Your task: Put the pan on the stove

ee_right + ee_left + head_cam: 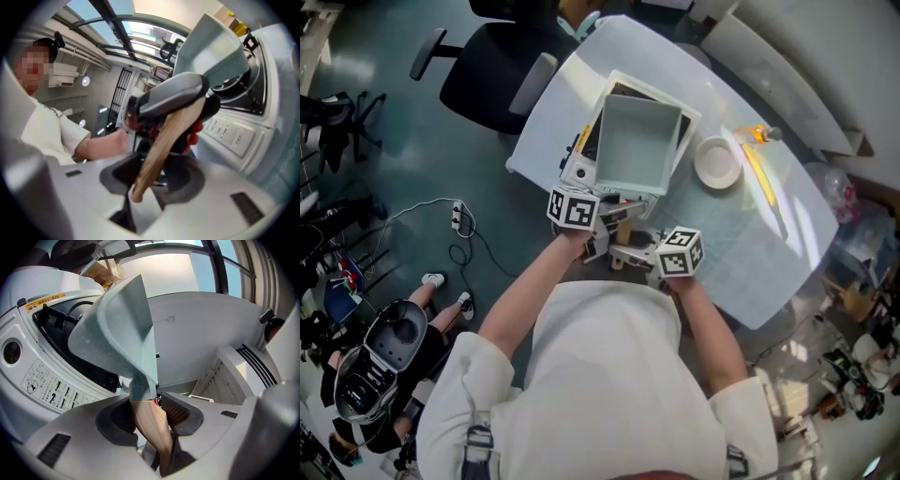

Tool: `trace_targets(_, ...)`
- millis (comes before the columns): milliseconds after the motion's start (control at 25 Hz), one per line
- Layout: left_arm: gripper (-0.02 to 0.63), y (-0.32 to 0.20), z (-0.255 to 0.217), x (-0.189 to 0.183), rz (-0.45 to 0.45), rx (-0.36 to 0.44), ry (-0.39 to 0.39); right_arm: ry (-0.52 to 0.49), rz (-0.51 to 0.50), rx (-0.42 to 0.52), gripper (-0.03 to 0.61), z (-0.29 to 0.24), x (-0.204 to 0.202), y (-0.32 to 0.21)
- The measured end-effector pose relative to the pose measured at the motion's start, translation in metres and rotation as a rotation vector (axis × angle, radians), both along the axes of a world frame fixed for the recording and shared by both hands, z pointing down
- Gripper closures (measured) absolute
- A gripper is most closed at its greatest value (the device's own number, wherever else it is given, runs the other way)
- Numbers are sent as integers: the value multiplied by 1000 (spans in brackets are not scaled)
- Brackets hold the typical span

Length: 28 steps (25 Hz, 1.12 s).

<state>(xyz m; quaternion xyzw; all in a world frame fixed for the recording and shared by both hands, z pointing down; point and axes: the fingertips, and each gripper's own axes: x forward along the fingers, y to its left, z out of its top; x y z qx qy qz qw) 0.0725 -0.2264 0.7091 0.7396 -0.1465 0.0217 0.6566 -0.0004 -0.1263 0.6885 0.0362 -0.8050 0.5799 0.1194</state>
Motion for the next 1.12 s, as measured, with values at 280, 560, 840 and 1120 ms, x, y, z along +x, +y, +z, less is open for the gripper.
trace_targets(280,437,-7,26,-5,21,-9,-11,24,10,-23,407,23,-4,-9)
trace_targets(560,434,-11,41,-3,34,-16,3,47,26,-47,407,39,-4,-14)
trace_targets(840,433,-12,49,-6,43,-38,17,52,35,-61,406,45,-8,-17)
trace_targets(1120,430,-14,51,-7,60,-45,37,45,65,-65,405,48,-11,-21)
